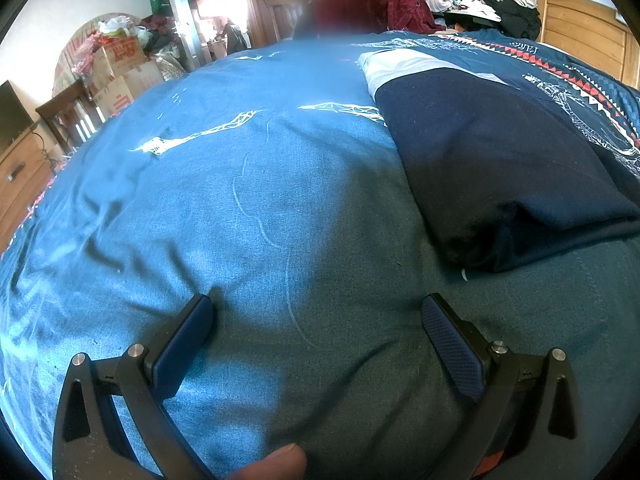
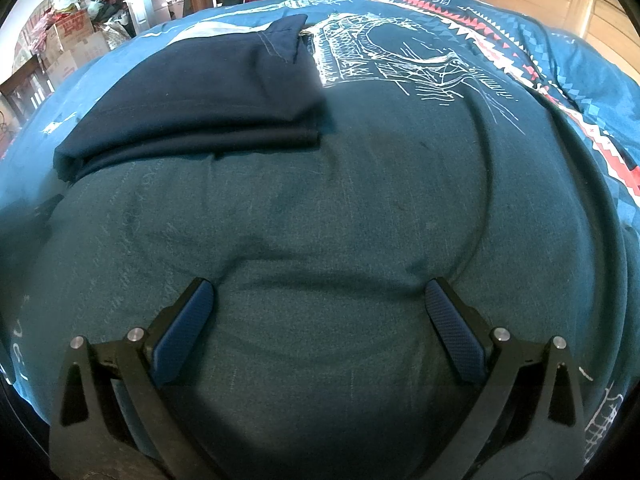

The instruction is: Fold large clothes

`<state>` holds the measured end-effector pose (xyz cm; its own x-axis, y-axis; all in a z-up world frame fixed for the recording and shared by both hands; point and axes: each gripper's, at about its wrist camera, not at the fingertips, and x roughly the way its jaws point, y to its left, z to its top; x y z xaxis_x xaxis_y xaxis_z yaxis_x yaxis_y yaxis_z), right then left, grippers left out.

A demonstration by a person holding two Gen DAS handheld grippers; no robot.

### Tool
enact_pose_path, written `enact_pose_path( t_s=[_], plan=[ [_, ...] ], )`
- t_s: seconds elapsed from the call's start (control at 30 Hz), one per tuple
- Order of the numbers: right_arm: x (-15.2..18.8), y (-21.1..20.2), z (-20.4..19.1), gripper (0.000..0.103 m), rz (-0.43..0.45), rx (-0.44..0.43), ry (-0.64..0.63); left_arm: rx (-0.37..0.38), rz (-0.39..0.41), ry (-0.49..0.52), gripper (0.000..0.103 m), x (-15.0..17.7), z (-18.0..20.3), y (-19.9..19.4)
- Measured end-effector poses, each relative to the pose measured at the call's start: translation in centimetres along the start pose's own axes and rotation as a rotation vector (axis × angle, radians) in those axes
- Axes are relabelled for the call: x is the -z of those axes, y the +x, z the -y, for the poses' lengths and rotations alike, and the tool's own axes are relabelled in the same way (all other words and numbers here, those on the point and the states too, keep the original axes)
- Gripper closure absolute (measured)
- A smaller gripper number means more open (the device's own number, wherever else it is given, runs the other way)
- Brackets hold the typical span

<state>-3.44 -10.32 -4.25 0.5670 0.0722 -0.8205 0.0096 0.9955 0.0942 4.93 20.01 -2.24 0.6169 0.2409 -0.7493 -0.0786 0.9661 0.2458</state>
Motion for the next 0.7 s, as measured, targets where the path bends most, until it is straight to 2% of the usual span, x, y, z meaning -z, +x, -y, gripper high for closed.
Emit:
enact_pose_path(
  t_s=[0.7],
  plan=[
    [-0.2, 0.2, -0.11, 0.0, 0.001, -0.003, -0.006, -0.002, -0.001, 0.004, 0.0, 0.04, -0.07, 0.12]
  ],
)
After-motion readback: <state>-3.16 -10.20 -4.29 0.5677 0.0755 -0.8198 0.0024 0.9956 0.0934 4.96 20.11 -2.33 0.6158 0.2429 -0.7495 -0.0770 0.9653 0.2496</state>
